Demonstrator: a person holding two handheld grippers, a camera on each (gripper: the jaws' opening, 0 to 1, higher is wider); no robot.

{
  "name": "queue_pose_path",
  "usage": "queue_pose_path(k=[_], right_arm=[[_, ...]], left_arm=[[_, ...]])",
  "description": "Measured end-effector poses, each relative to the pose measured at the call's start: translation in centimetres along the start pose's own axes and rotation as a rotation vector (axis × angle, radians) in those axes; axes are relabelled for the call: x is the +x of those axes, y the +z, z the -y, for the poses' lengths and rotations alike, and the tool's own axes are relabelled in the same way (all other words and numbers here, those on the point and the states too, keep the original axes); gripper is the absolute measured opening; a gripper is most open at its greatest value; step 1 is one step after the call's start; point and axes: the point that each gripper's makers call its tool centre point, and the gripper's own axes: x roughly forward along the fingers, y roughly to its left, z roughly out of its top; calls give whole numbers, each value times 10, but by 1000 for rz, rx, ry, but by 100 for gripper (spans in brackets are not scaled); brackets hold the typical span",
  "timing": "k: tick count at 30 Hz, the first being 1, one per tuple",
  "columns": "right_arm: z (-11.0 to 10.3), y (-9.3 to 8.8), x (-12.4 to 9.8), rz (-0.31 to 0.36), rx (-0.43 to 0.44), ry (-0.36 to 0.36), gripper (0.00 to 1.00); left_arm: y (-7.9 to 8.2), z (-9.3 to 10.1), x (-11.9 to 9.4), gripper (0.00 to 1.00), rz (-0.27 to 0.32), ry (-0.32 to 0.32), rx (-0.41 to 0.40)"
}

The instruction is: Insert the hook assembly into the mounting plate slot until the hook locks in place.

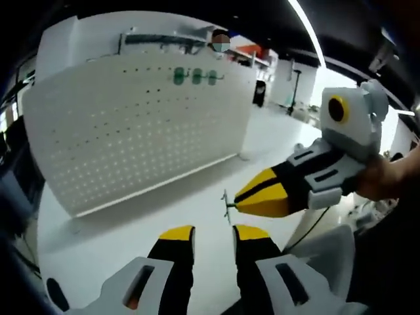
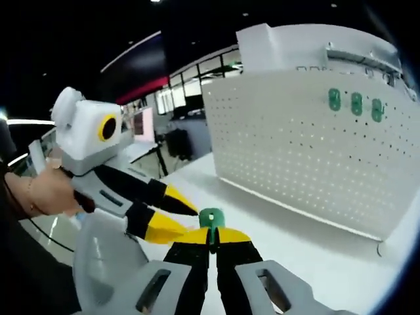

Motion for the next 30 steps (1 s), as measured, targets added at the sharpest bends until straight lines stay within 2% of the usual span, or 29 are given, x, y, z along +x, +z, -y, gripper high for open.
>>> queue_pose_path(k=[10, 19, 30], right_arm=[[-9, 10, -2, 51, 141, 43, 0], [-15, 14, -2, 62, 180, 66, 0], [-18, 18, -3, 69, 172, 73, 1]], left_arm=[[11, 7, 2, 18, 54, -32, -8], [15, 6, -2, 6, 91, -39, -5], [19, 6, -5, 5, 121, -40, -13]])
